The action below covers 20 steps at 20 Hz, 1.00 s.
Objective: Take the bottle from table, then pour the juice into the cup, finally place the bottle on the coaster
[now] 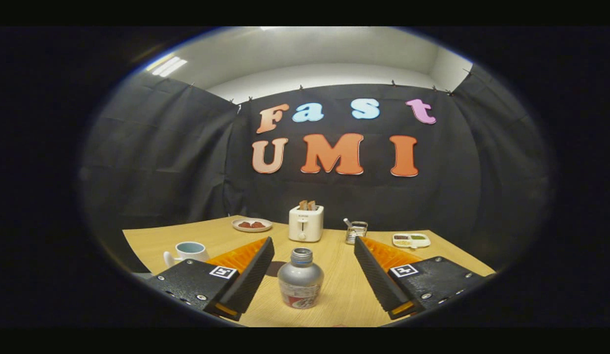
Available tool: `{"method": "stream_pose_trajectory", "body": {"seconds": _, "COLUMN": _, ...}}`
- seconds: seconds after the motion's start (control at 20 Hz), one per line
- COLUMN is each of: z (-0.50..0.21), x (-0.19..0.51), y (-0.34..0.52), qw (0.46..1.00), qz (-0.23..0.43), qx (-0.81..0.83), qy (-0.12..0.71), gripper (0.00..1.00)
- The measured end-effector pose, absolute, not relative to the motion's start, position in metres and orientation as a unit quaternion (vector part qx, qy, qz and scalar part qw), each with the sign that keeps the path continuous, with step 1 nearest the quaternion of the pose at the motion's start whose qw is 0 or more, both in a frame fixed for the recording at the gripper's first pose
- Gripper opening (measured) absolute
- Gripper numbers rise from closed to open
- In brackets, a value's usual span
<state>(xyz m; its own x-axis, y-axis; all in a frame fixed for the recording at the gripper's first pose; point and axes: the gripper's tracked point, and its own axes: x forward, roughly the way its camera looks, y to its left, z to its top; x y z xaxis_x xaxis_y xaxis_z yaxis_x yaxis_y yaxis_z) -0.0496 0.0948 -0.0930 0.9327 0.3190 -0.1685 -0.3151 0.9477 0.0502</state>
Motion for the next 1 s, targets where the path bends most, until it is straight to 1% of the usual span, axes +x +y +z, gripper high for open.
{"method": "stream_pose_trajectory", "body": {"seconds": 0.2, "z": -0.125, "x": -0.051, "y": 0.103, "qw": 0.978, "qz": 0.166, "qx": 0.015, "qy": 0.124, "gripper": 0.97}}
{"method": "stream_pose_trajectory", "body": {"seconds": 0.6, "z": -0.171, "x": -0.053, "y": 0.121, "qw": 0.969, "qz": 0.182, "qx": 0.002, "qy": 0.168, "gripper": 0.97}}
{"method": "stream_pose_trajectory", "body": {"seconds": 0.95, "z": -0.199, "x": -0.052, "y": 0.121, "qw": 0.966, "qz": 0.169, "qx": 0.008, "qy": 0.196, "gripper": 0.96}}
{"method": "stream_pose_trajectory", "body": {"seconds": 1.0, "z": -0.202, "x": -0.054, "y": 0.119, "qw": 0.965, "qz": 0.165, "qx": 0.010, "qy": 0.202, "gripper": 0.91}}
